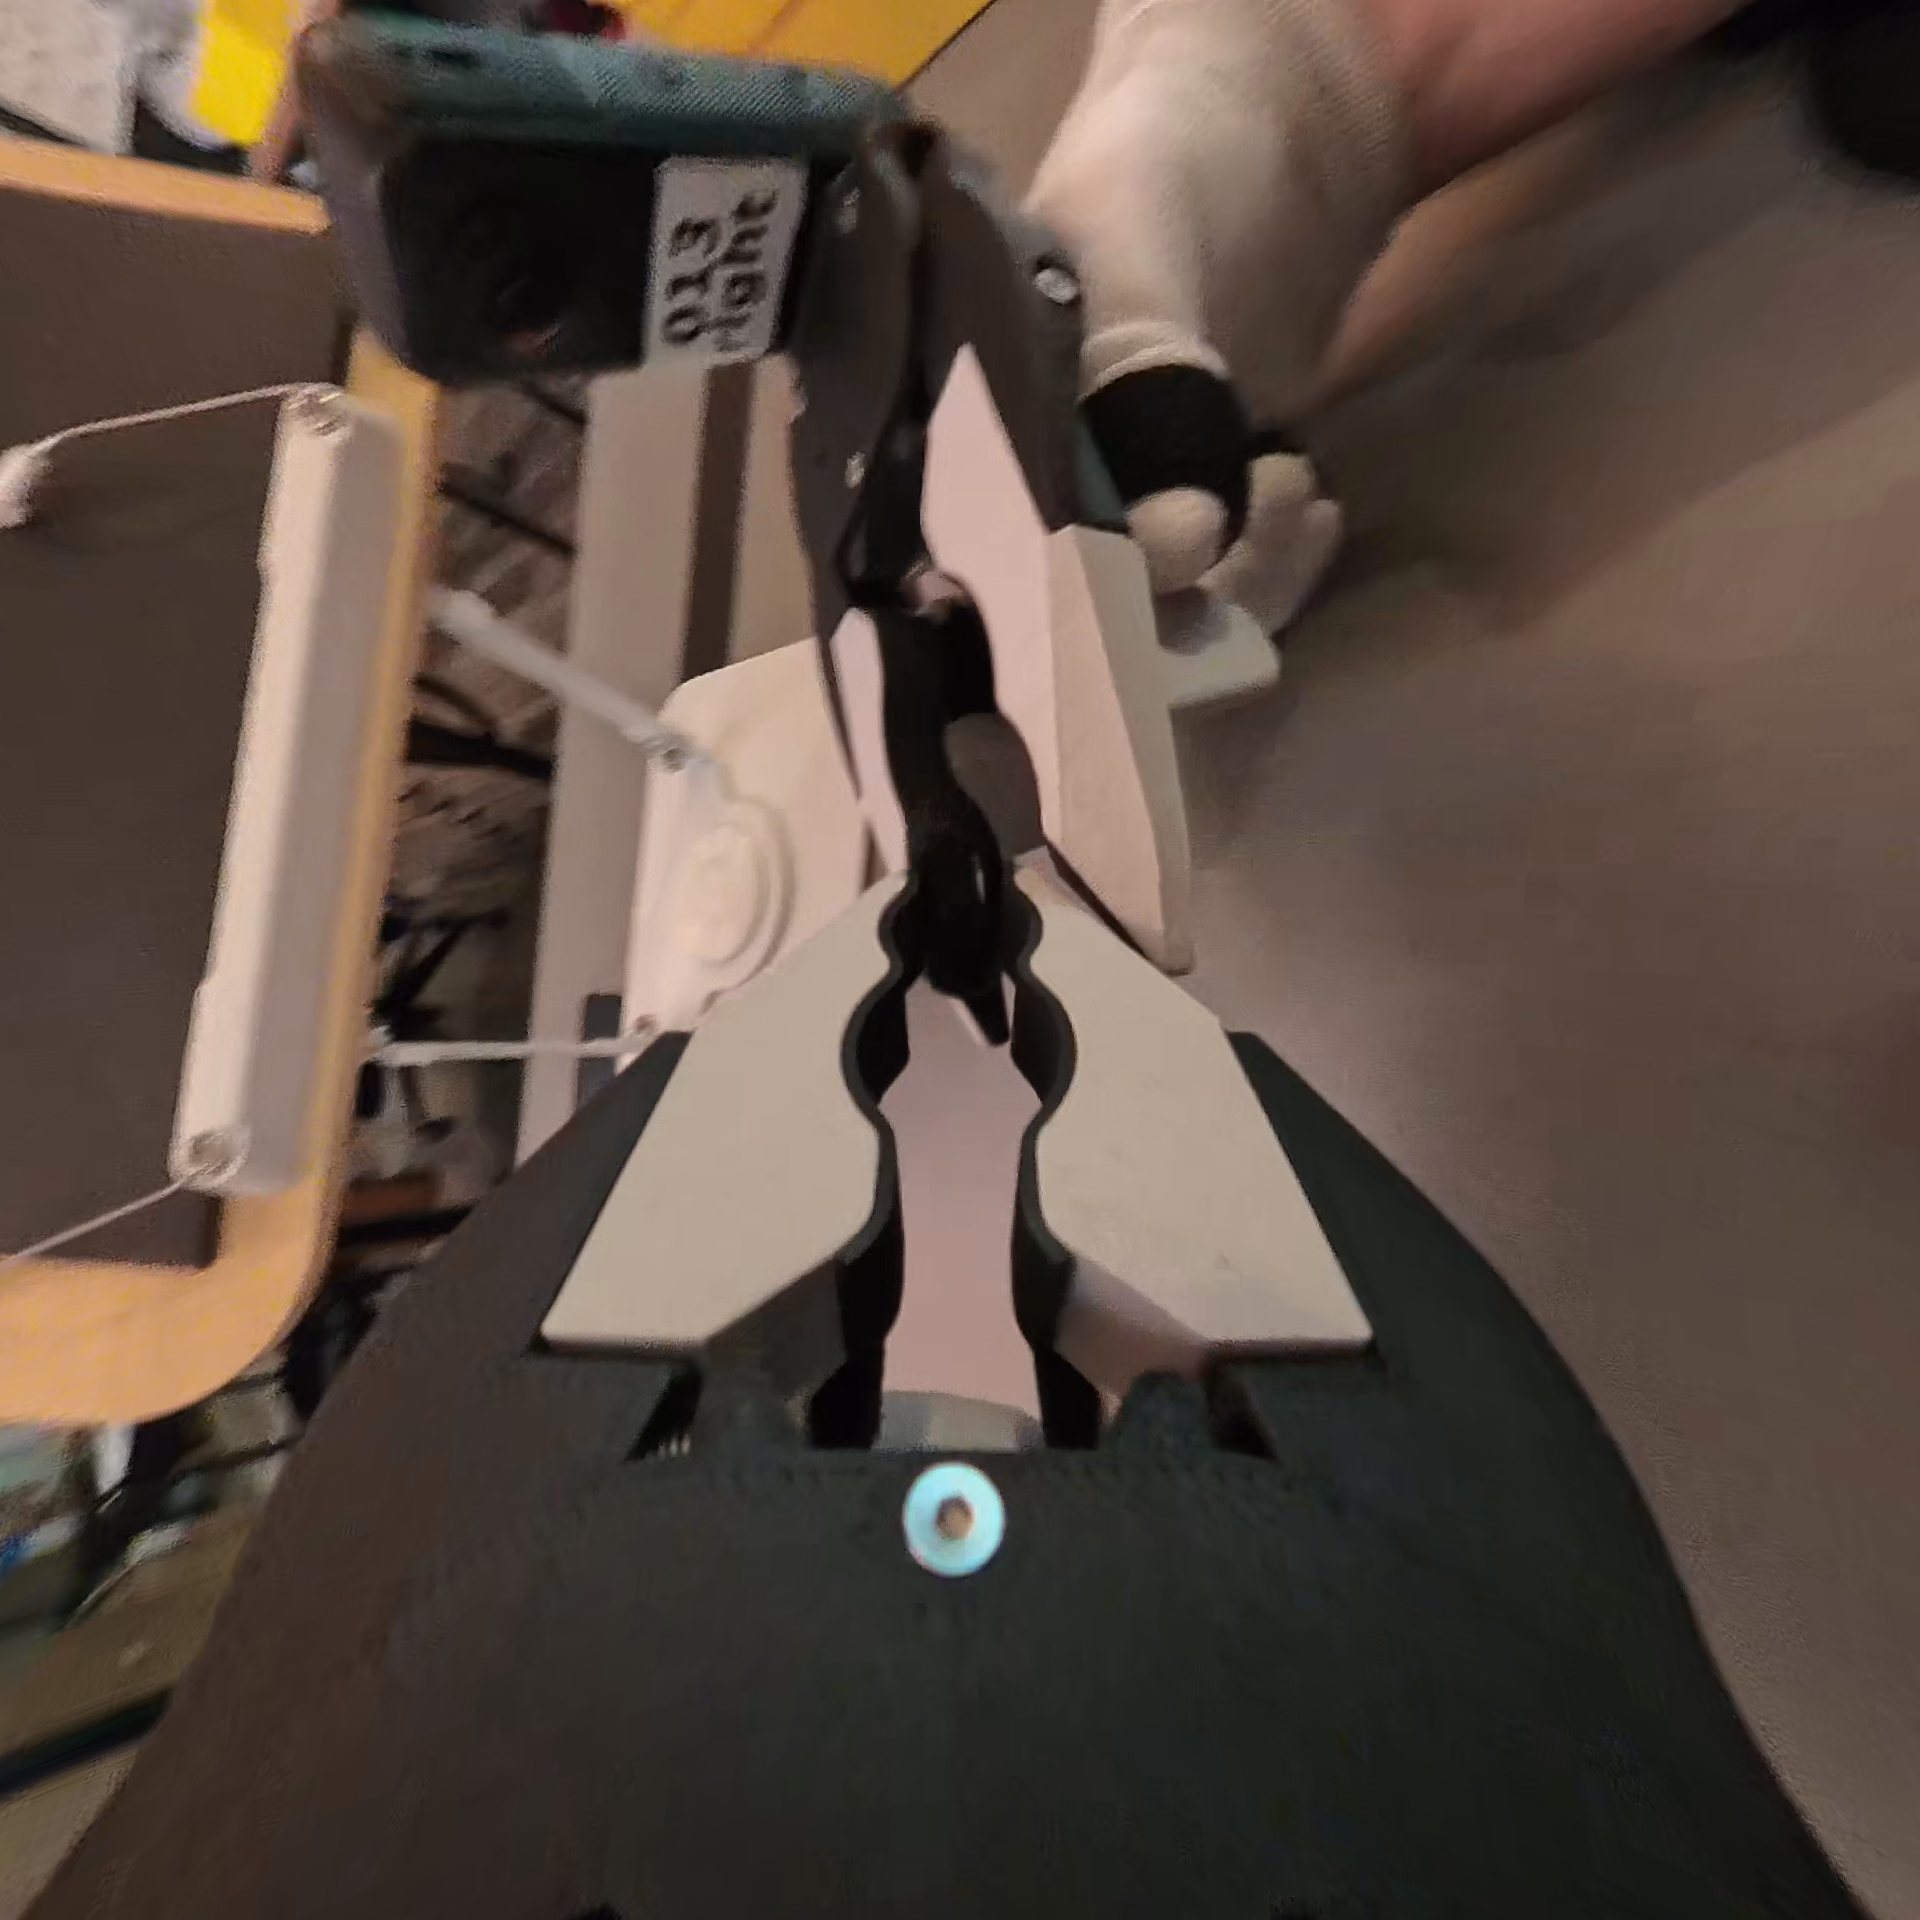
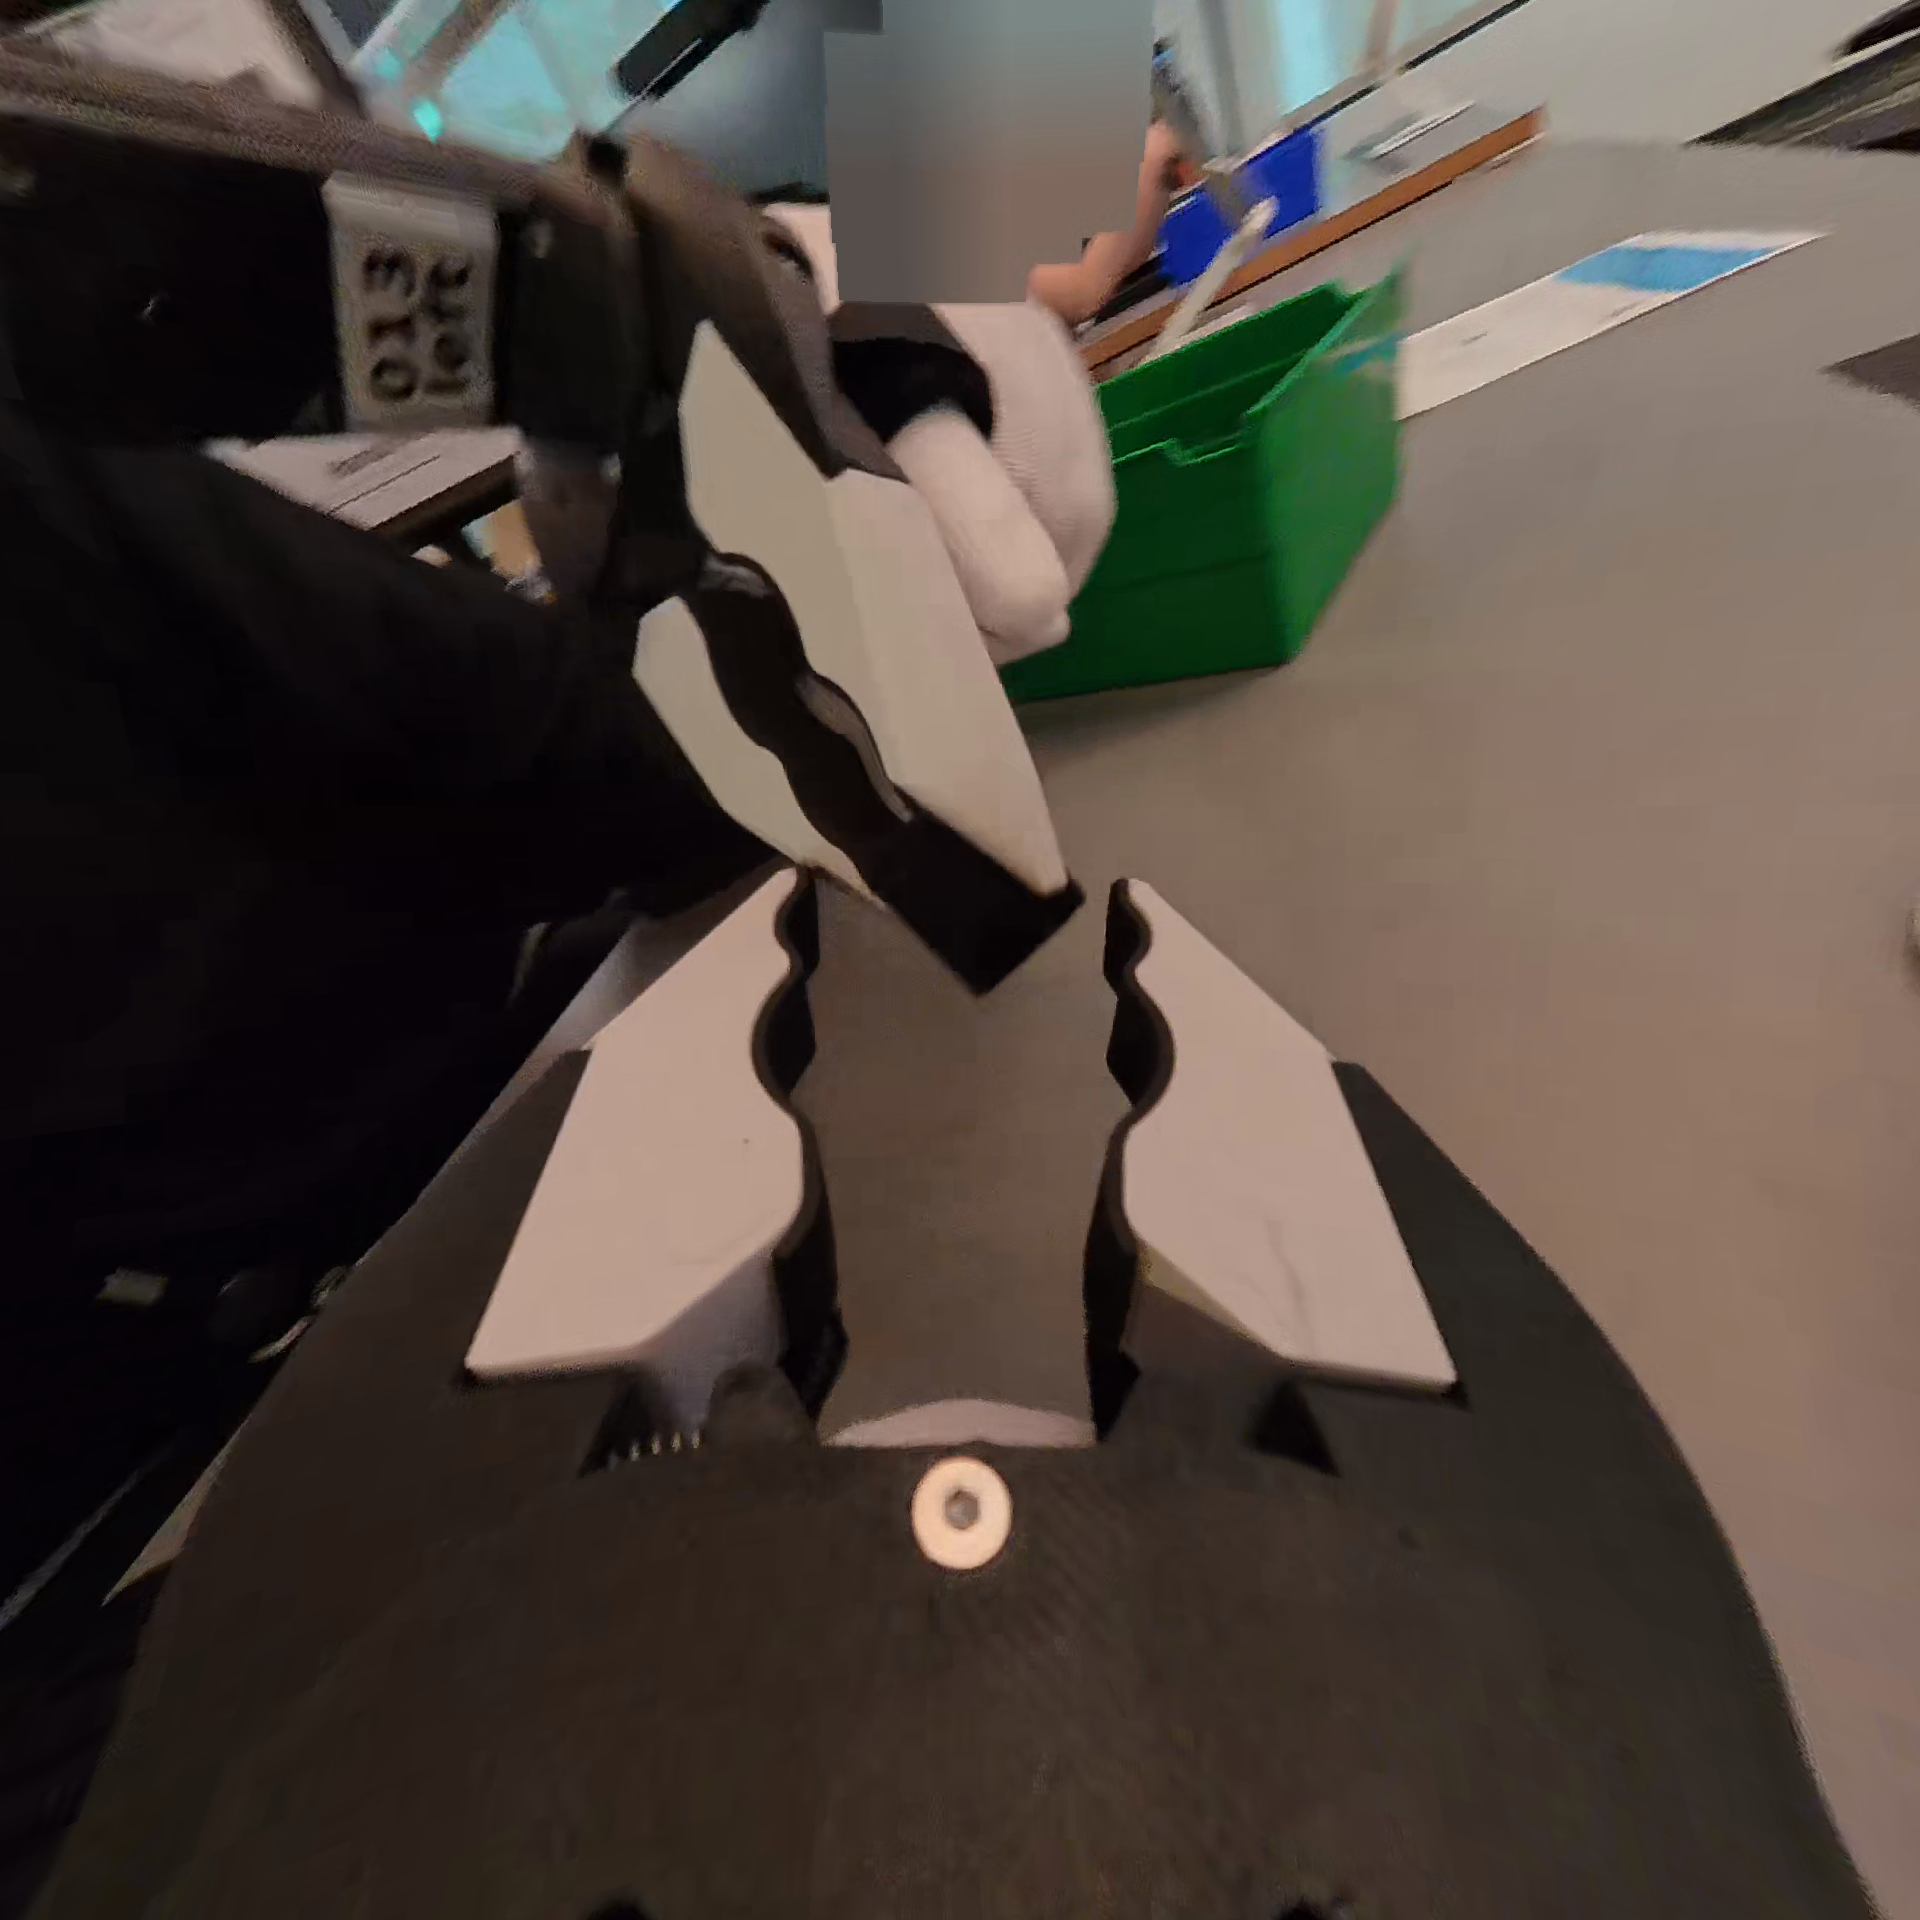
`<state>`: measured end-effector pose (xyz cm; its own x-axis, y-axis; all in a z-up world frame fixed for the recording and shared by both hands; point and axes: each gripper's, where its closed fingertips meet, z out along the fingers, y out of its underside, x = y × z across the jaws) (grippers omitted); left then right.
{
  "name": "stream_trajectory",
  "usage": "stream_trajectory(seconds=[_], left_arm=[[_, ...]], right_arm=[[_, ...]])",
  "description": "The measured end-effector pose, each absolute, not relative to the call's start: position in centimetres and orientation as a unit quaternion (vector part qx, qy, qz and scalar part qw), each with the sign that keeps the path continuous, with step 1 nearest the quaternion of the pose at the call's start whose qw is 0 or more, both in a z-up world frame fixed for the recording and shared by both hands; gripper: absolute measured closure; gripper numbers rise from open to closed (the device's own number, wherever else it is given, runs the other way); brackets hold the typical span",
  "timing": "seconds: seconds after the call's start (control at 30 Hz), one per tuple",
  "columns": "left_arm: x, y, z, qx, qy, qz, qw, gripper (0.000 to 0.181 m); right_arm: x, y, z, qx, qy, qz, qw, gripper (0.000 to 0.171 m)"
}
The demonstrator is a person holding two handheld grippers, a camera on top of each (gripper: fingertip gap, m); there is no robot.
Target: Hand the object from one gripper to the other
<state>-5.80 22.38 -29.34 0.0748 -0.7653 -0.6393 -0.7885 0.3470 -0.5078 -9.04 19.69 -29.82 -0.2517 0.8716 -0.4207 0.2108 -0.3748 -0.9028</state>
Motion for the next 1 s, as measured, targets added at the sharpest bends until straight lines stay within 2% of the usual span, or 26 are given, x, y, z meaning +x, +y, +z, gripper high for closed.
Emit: stream_trajectory(seconds=[0.17,0.47,0.63,1.0], left_arm=[[-6.6,25.5,-29.1,-0.569,0.647,0.105,0.496,0.169],[-6.7,26.7,-28.9,-0.56,0.63,0.141,0.52,0.168],[-6.6,27.0,-29.2,-0.564,0.625,0.156,0.517,0.167],[-6.5,27.5,-29.5,-0.571,0.611,0.181,0.517,0.164]], right_arm=[[-8.8,22.2,-29.4,-0.575,-0.447,0.615,0.301,0.121],[-8.0,24.8,-28.7,-0.594,-0.386,0.625,0.329,0.132],[-7.6,25.6,-28.4,-0.596,-0.379,0.613,0.356,0.15],[-7.8,26.4,-28.6,-0.607,-0.383,0.578,0.389,0.148]])
